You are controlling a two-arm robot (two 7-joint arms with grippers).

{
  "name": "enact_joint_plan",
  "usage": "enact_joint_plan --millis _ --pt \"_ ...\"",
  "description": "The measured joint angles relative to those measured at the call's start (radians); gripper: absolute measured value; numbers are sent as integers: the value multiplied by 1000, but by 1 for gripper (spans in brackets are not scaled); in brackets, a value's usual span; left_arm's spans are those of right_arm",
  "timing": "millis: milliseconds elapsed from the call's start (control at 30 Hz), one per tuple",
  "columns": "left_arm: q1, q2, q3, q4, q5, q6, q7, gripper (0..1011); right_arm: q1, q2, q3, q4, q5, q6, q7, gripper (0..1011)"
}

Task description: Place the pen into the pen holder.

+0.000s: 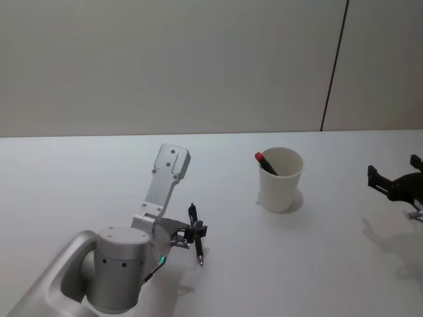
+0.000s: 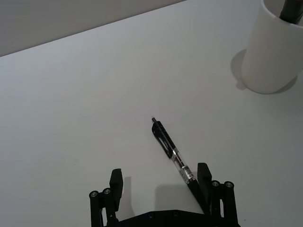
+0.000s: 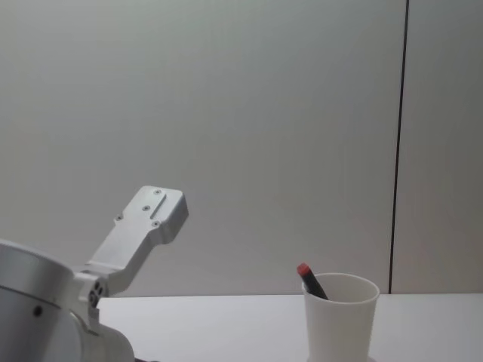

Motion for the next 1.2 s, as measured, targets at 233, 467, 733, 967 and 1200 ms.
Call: enact_joint_plan --millis 233,467,733,967,1200 --pt "-13 -21 4 26 13 12 2 1003 0 0 0 0 0 0 0 1002" --pt "-23 -38 6 52 22 19 -6 1002 0 0 0 0 0 0 0 1002" --pt "-32 -52 6 74 30 27 -18 1002 0 0 0 0 0 0 0 1002" --pt "-38 -61 3 88 33 33 -27 1002 0 0 0 0 0 0 0 1002" --pt "-44 -71 0 100 35 42 -37 1002 0 0 0 0 0 0 0 1002"
